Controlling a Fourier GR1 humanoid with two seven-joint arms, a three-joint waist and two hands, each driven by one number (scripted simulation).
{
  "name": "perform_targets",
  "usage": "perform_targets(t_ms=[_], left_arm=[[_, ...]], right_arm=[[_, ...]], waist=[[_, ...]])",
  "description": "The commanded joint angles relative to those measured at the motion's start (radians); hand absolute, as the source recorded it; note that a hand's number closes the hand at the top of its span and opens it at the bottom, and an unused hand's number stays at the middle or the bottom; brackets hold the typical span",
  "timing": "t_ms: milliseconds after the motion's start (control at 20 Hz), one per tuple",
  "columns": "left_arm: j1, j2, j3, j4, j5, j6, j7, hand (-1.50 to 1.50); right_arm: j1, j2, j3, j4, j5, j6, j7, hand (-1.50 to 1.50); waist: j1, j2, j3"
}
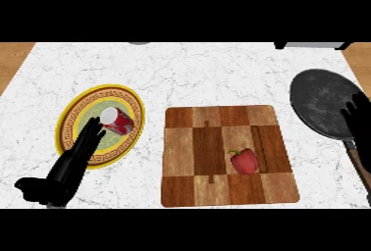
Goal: Pick the bell pepper from the cutting board and place it in the pan
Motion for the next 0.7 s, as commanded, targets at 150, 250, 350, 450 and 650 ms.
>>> perform_targets(t_ms=[150, 250, 350, 450, 650], left_arm=[[-0.066, -0.055, -0.036, -0.03, -0.034, 0.024, -0.018, 0.0], [-0.11, -0.053, -0.036, -0.041, -0.049, 0.021, -0.035, 0.0], [-0.119, -0.087, -0.026, -0.026, -0.043, 0.053, -0.02, 0.0], [-0.116, -0.124, -0.065, -0.055, -0.089, 0.106, -0.006, 0.0], [-0.123, -0.131, -0.034, -0.029, -0.082, 0.117, -0.003, 0.0]], right_arm=[[-0.203, 0.009, 0.217, -0.186, -0.013, 0.365, -0.117, 1.5], [-0.3, 0.013, 0.296, -0.274, -0.02, 0.494, -0.163, 1.5], [-0.267, -0.114, 0.246, -0.154, 0.182, 0.488, -0.307, 1.5], [-0.228, -0.105, 0.257, -0.107, 0.175, 0.598, -0.461, -1.5], [-0.228, -0.236, 0.23, -0.078, 0.278, 0.751, -0.659, -1.5]], waist=[[0.069, -0.008, 0.008], [0.123, -0.014, 0.008], [0.02, 0.006, 0.007], [0.011, 0.005, 0.009], [-0.004, 0.002, 0.007]])
